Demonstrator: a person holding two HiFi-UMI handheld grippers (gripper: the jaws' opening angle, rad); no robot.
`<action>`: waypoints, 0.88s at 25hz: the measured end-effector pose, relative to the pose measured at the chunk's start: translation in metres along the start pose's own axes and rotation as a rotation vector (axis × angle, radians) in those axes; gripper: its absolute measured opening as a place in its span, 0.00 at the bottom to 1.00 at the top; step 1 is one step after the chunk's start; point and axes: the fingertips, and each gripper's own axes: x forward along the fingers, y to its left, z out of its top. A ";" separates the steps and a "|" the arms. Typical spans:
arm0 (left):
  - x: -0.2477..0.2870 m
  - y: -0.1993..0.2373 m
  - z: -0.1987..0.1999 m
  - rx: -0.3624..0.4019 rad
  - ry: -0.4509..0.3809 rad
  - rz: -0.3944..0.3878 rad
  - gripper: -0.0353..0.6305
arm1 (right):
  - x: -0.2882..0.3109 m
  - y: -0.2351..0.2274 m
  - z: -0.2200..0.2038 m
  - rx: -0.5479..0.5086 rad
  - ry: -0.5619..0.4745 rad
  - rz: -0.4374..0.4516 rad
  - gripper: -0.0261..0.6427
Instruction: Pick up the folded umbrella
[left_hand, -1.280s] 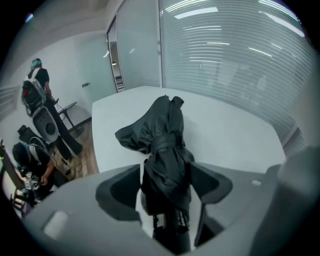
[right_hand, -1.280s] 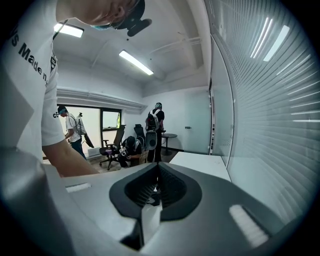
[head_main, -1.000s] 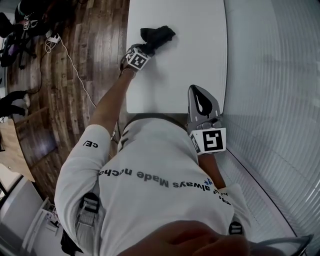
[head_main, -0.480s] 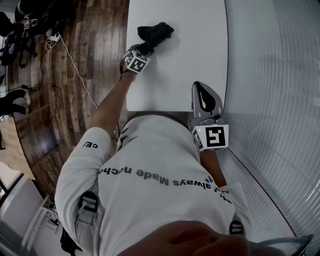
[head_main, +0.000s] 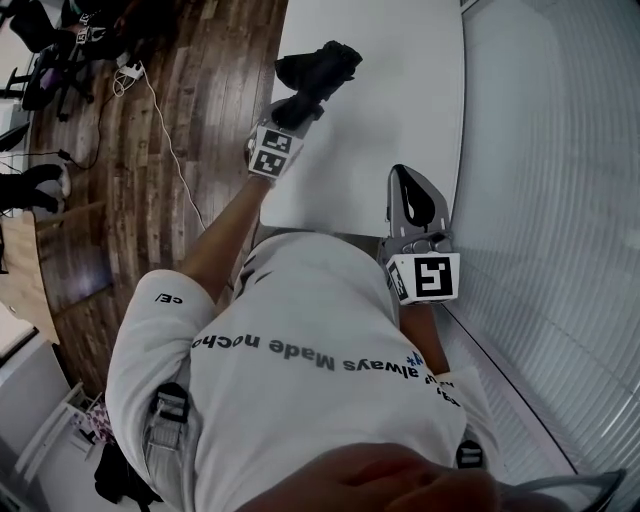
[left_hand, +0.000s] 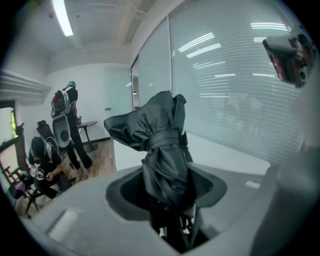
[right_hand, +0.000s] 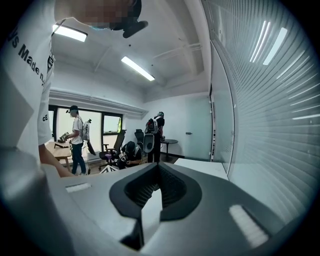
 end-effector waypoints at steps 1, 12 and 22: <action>-0.013 -0.005 0.011 -0.005 -0.030 -0.001 0.37 | -0.002 0.002 0.002 0.000 -0.008 0.003 0.04; -0.147 -0.048 0.110 -0.023 -0.336 -0.035 0.37 | -0.007 0.007 0.019 -0.009 -0.065 0.031 0.04; -0.238 -0.065 0.164 -0.056 -0.605 -0.022 0.37 | -0.011 0.013 0.023 -0.022 -0.084 0.047 0.04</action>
